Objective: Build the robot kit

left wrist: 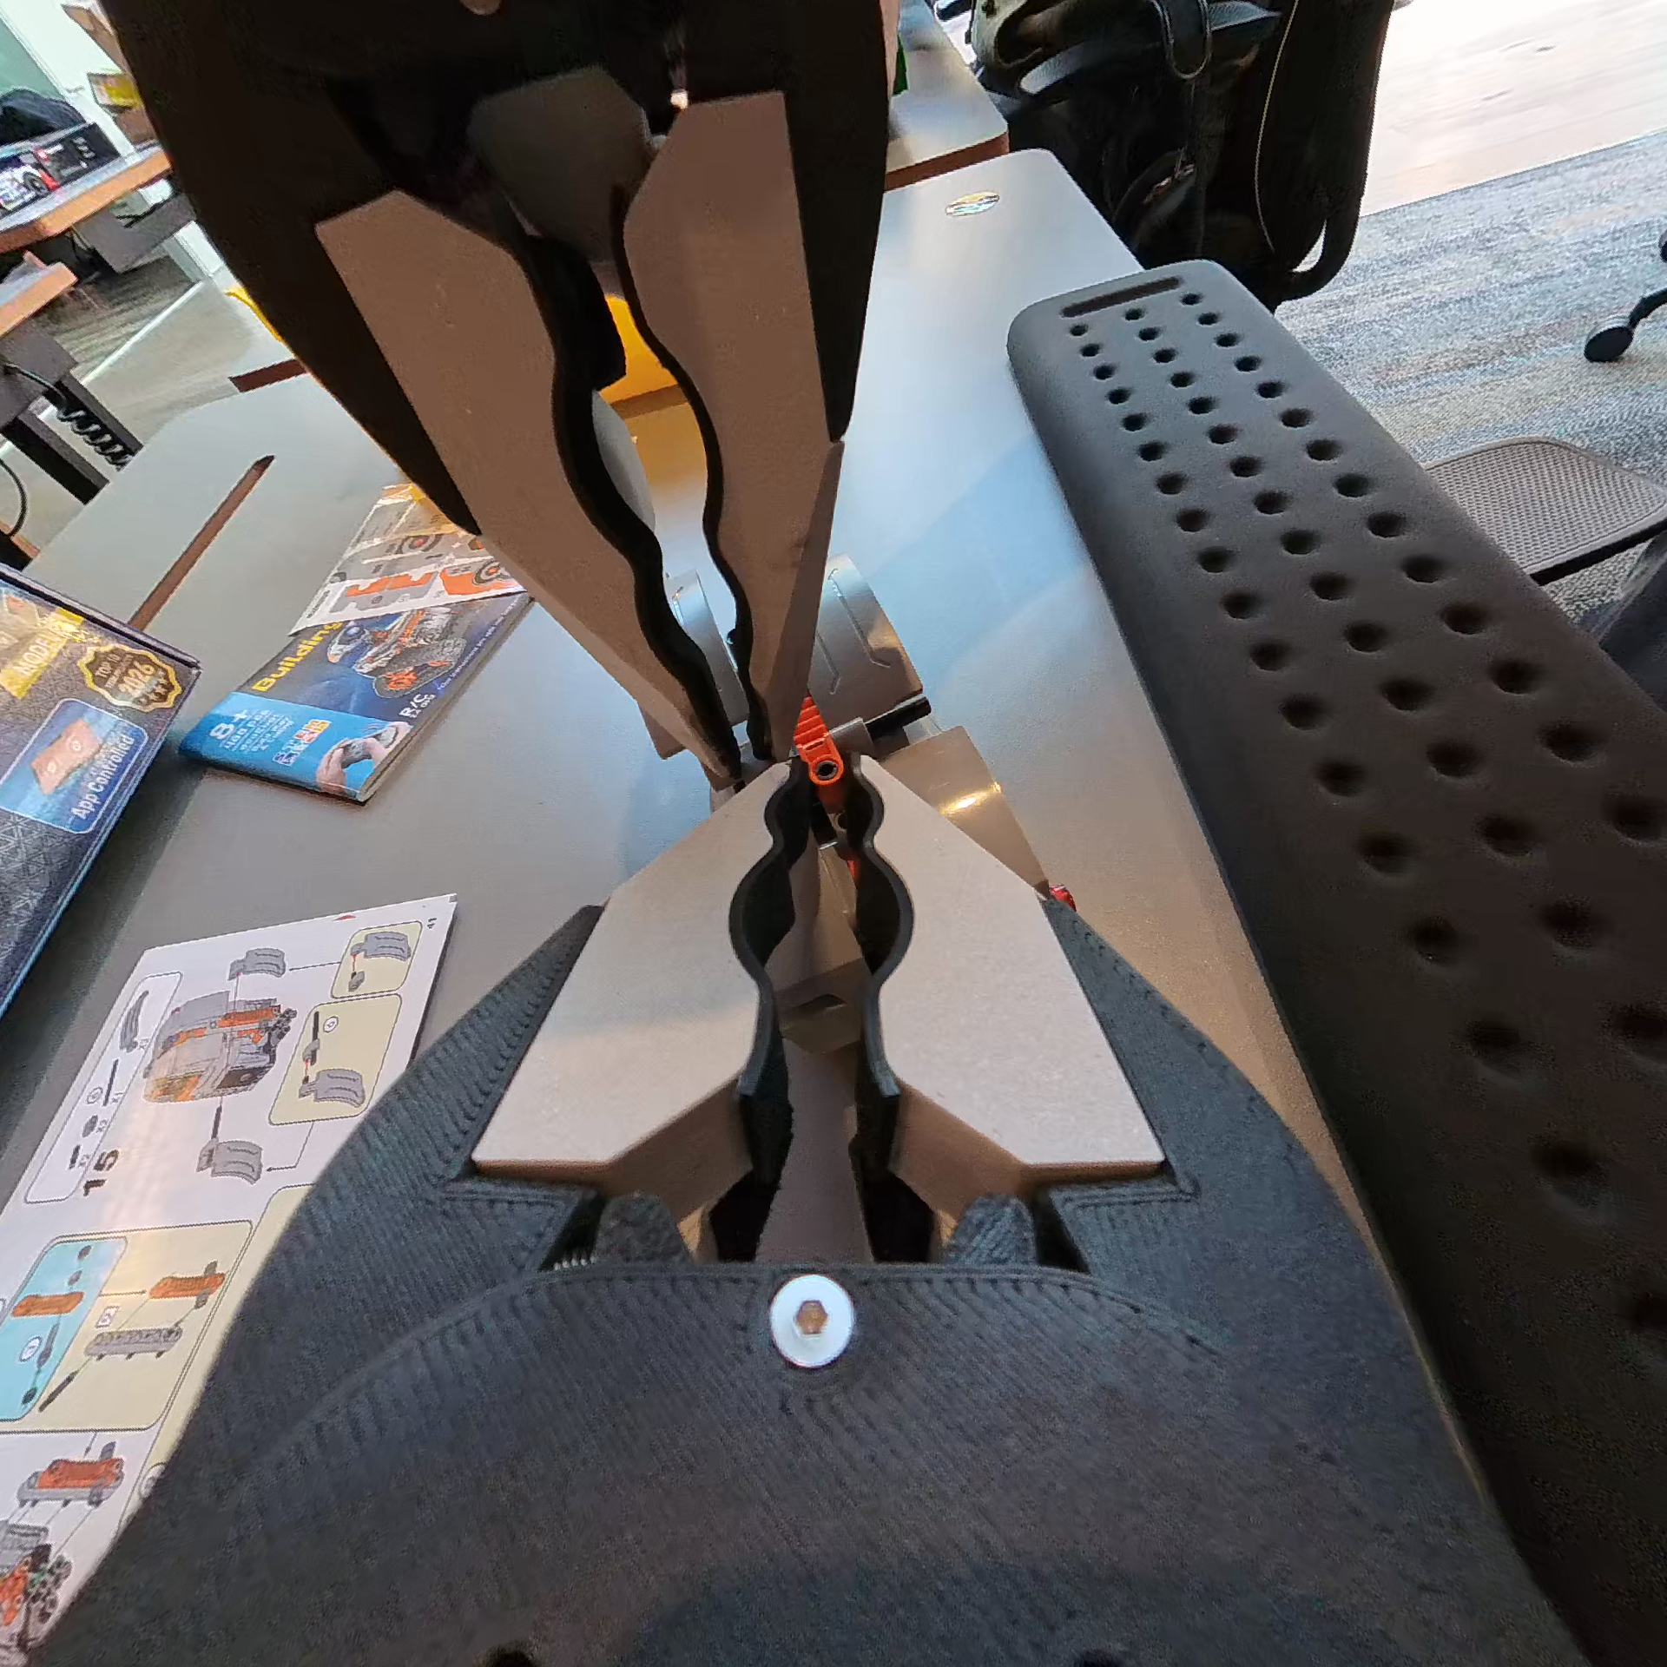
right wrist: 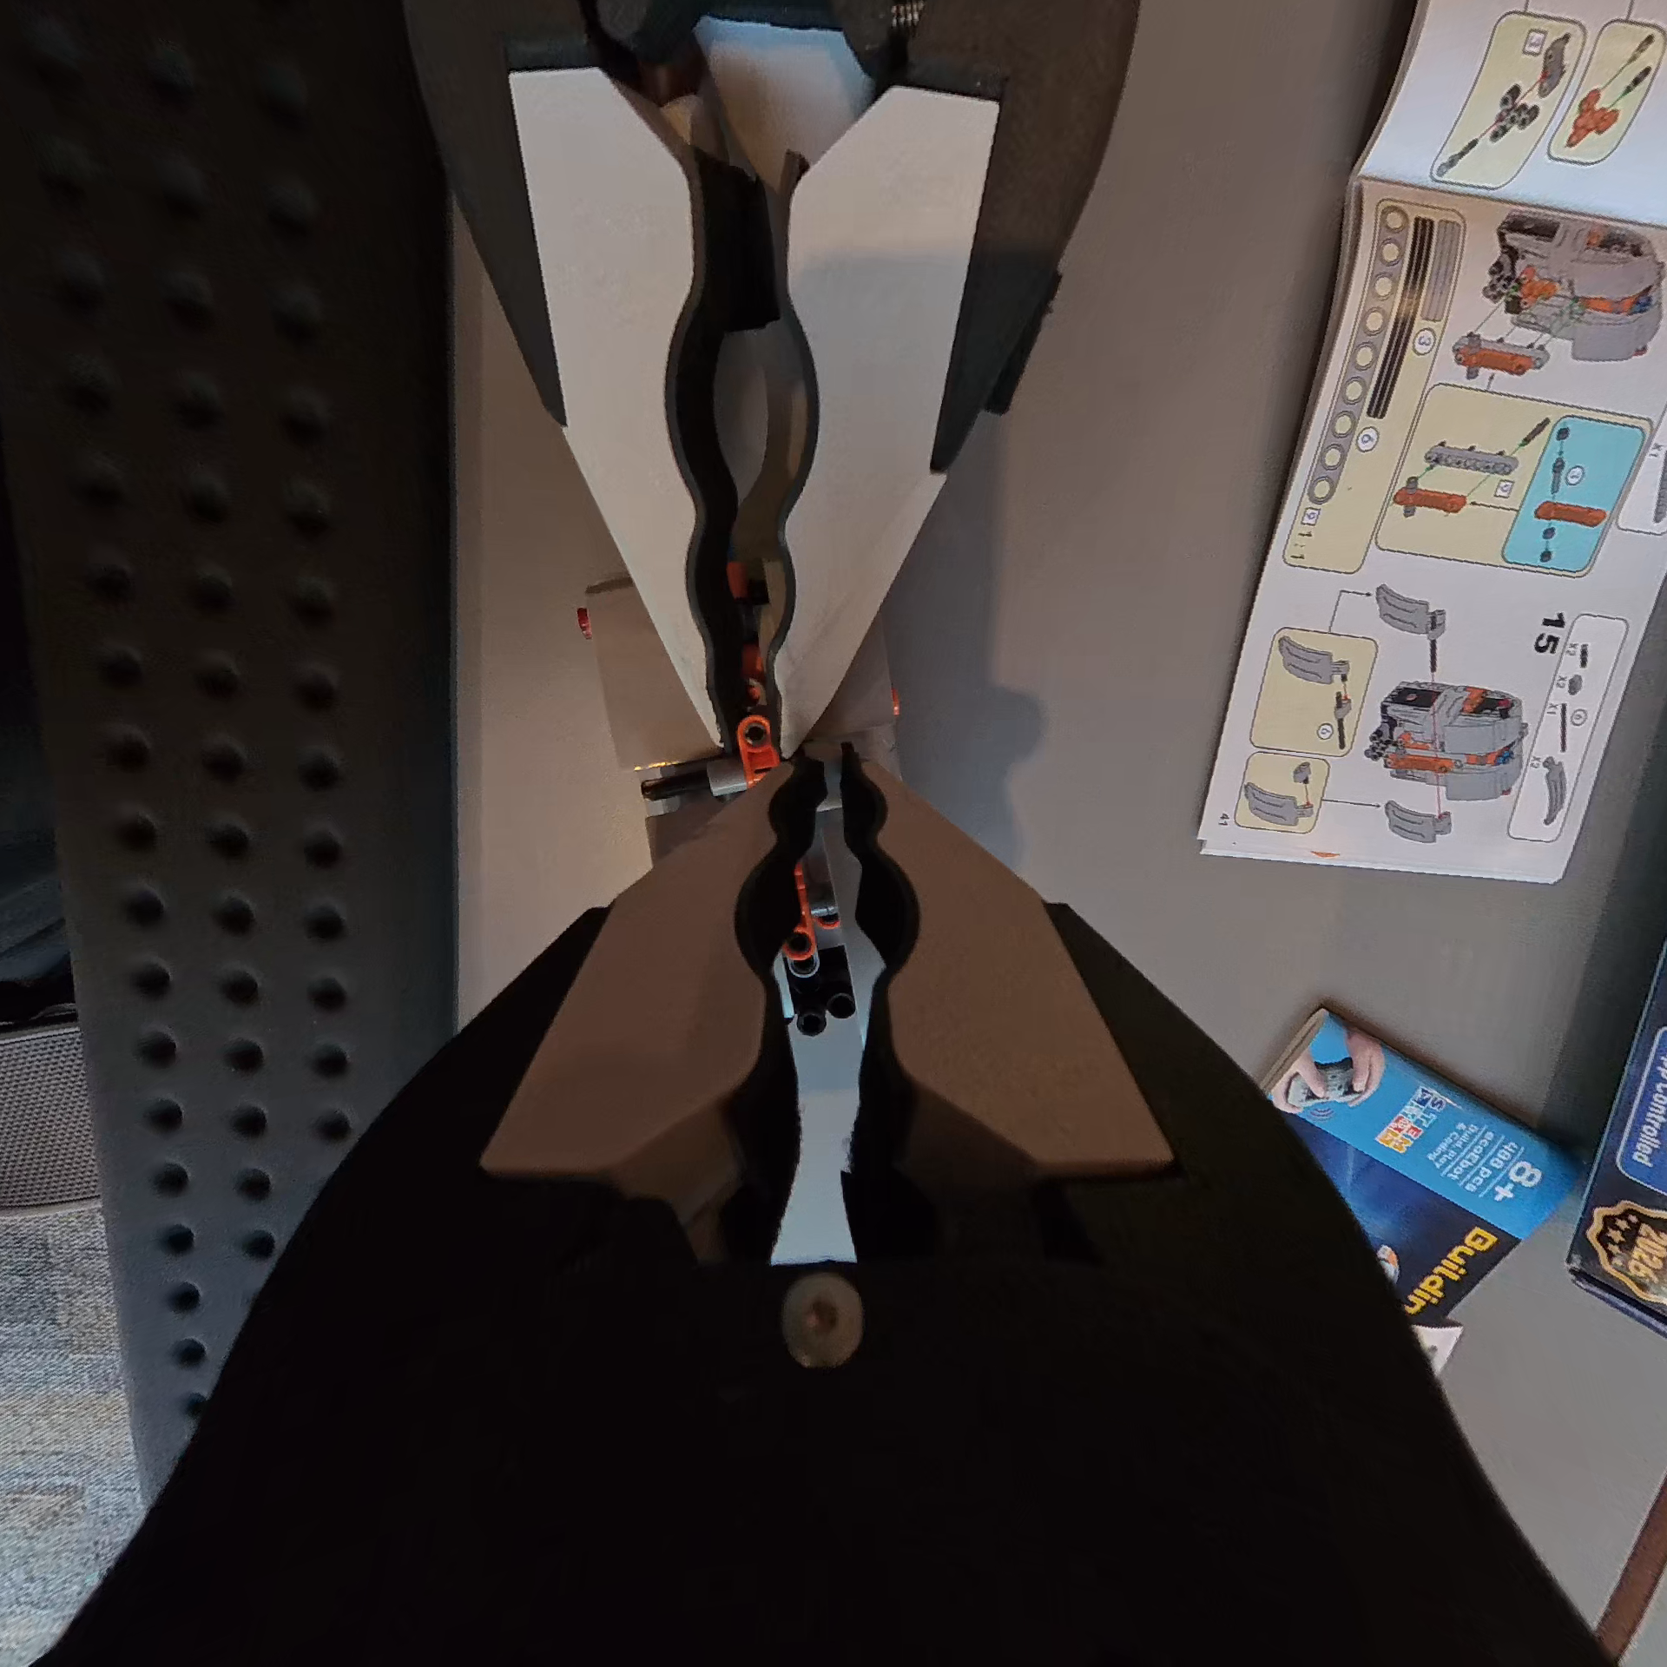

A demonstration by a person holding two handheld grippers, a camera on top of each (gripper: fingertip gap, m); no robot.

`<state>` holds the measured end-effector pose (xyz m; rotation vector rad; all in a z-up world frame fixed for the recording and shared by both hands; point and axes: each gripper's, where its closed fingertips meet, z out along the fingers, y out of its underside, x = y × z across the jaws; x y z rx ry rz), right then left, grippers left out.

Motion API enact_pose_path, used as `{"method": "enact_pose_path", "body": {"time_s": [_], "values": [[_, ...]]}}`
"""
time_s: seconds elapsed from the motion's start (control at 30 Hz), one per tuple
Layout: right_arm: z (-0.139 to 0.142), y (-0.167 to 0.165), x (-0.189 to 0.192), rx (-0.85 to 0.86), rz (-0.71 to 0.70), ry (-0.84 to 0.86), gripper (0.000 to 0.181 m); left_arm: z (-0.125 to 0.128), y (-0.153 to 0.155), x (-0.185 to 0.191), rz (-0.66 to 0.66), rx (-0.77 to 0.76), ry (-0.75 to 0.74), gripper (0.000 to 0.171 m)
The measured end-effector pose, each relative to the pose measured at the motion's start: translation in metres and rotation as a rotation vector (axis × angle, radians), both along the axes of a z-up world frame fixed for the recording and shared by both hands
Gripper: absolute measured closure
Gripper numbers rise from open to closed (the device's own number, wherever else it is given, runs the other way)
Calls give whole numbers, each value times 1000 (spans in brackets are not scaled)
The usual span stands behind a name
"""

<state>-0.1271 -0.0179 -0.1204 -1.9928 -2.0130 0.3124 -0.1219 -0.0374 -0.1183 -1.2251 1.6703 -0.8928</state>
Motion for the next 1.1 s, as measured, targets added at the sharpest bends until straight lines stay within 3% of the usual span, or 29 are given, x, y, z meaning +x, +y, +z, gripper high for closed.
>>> {"method": "enact_pose_path", "body": {"time_s": [0.63,0.77,1.1], "values": [[0,5,-2,43,-4,9,177,0,2,-1,4,10,-1,166],[0,3,-1,55,82,5,176,0,0,-1,-8,52,6,165],[-2,-3,2,-89,104,-76,171,0,-1,-1,-27,36,0,165]]}}
